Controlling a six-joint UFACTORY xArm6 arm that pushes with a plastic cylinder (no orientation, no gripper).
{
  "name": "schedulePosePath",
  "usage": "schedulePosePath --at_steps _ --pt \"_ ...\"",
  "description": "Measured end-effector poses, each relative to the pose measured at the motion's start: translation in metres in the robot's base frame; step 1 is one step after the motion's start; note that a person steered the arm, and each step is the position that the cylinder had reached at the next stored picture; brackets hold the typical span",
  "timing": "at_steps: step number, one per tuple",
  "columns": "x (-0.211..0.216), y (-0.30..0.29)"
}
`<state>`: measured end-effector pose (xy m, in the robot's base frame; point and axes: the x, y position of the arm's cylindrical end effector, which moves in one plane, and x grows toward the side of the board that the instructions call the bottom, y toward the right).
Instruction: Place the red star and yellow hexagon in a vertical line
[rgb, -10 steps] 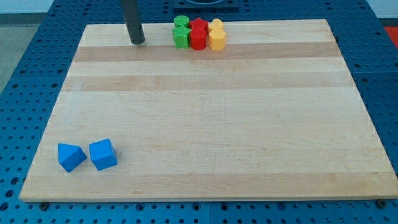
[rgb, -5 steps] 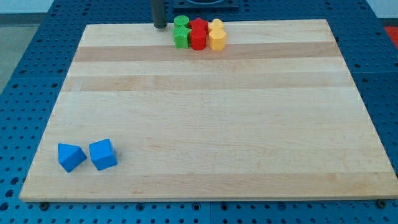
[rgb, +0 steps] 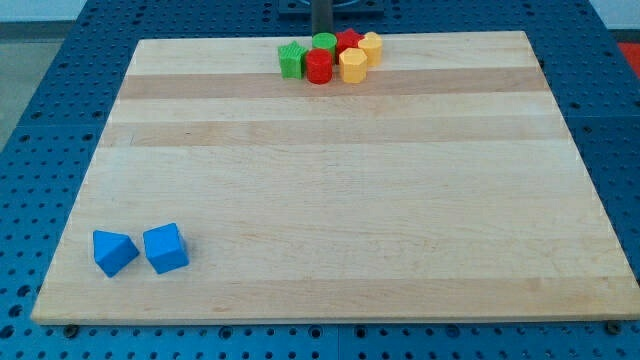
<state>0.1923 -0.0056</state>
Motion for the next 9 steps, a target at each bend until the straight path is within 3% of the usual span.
schedulePosePath --at_steps 3,7,9 --pt "0.001 0.082" --pt "0.002 0.049" --pt "0.026 0.049"
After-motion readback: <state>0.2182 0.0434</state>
